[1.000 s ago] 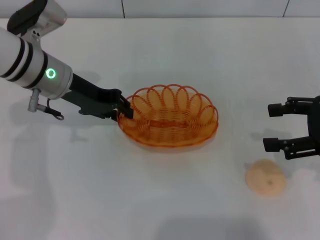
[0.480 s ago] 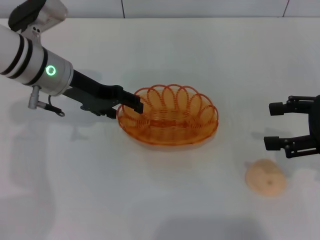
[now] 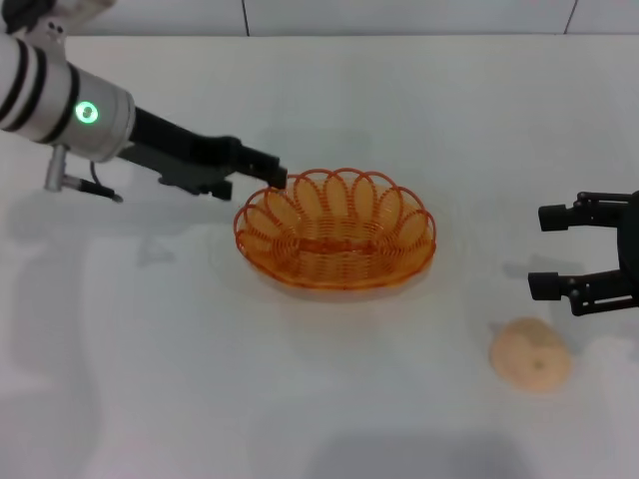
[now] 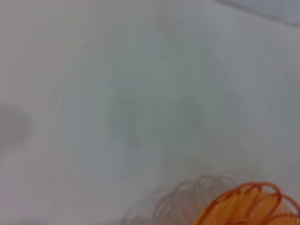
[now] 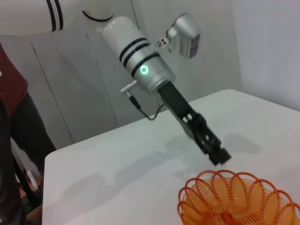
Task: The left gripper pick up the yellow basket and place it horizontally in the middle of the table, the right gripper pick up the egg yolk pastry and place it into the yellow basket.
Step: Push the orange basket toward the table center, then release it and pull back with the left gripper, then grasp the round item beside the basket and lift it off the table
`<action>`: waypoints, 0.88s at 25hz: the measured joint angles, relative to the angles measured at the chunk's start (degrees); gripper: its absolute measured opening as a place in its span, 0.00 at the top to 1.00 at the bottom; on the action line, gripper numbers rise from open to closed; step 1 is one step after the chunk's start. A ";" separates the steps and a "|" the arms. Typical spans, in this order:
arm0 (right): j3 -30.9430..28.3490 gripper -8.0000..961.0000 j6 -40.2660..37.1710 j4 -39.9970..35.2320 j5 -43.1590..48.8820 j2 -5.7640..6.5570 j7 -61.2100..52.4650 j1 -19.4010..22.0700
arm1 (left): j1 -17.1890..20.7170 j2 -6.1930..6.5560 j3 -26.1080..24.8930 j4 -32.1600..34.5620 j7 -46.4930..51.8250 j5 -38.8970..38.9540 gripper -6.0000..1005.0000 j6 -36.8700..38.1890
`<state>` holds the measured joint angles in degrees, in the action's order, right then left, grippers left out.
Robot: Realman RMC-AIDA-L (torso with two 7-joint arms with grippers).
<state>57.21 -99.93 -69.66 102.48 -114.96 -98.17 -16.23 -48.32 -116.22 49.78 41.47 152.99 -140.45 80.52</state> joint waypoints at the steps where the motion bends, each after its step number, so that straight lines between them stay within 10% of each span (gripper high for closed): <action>1: 0.00 0.09 0.00 0.08 0.00 0.00 0.00 -0.02 | 0.43 0.38 -0.02 0.53 -0.42 1.25 0.11 0.00; 10: 0.01 0.09 0.18 1.55 0.00 0.00 0.11 -0.17 | 5.68 0.90 -0.07 8.46 -7.55 8.74 0.12 0.43; 22: 0.01 0.10 1.64 1.93 0.67 -0.08 -0.72 -0.21 | 11.23 5.17 -0.03 13.67 -26.81 15.73 0.12 11.25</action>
<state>57.22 -98.29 -67.73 103.16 -115.04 -98.89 -16.44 -37.09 -111.05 49.75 55.13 126.18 -124.72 91.76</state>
